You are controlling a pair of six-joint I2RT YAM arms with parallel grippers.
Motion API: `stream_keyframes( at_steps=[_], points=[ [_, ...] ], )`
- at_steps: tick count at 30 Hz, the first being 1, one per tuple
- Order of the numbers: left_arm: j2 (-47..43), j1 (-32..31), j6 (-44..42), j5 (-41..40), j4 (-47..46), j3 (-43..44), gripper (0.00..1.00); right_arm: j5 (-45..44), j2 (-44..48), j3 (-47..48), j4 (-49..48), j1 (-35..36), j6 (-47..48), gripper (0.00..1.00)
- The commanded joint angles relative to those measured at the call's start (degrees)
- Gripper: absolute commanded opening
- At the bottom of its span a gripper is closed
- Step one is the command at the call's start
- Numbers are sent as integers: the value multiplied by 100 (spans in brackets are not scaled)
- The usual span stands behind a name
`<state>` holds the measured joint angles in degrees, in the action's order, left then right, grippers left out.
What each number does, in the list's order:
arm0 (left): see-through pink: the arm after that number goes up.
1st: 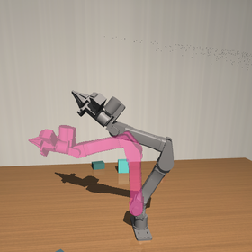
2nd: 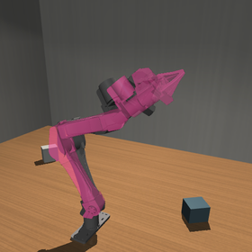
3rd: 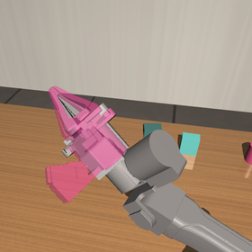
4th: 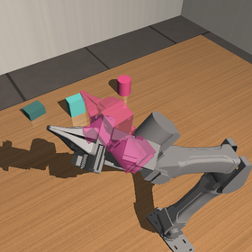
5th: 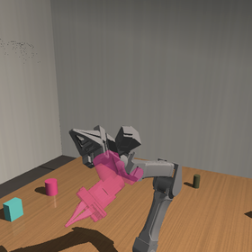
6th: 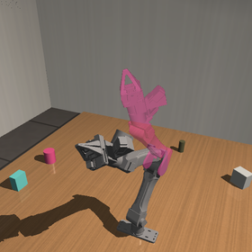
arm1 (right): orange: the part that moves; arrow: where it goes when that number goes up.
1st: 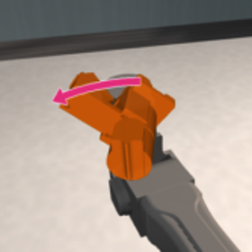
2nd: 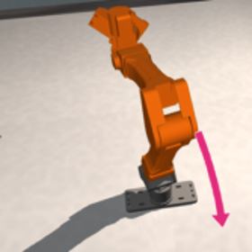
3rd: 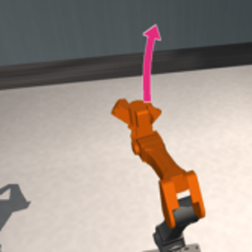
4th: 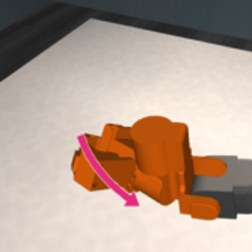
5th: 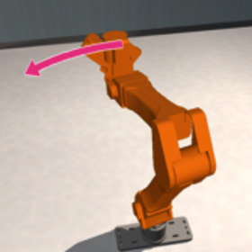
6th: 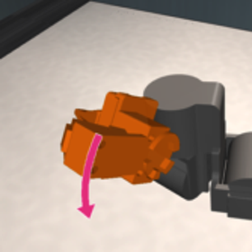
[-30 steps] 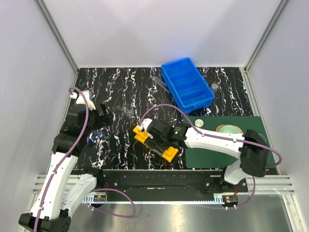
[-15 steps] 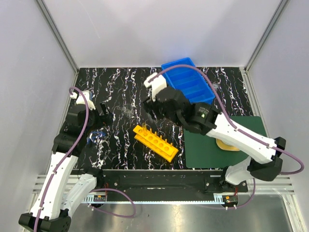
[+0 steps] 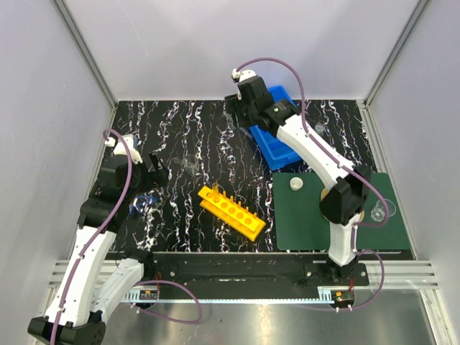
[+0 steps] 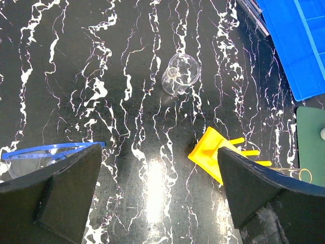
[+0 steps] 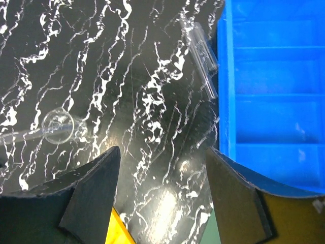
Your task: Organize the chemistry lab equipment
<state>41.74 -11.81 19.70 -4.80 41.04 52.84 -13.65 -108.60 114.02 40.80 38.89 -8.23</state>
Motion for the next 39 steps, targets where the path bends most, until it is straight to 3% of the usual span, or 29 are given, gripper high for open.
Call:
stream_keyframes(
  at_steps=[1, 12, 26, 39],
  points=[
    [-43, -23, -19, 111, -289, -2, 99, 1030, -731, 1050, 33, -259, 180, 73],
    [-139, -23, -63, 75, -324, -98, 99, 1952, -2973, 2801, 737, -725, 541, 73],
    [-25, -40, -81, 207, -386, -98, 99, 2770, -3695, 2792, 719, -1499, 920, 72],
    [-104, -111, -90, 163, -395, -186, 99, 2543, -4372, 3285, 798, -1543, 920, 71]
  ],
)
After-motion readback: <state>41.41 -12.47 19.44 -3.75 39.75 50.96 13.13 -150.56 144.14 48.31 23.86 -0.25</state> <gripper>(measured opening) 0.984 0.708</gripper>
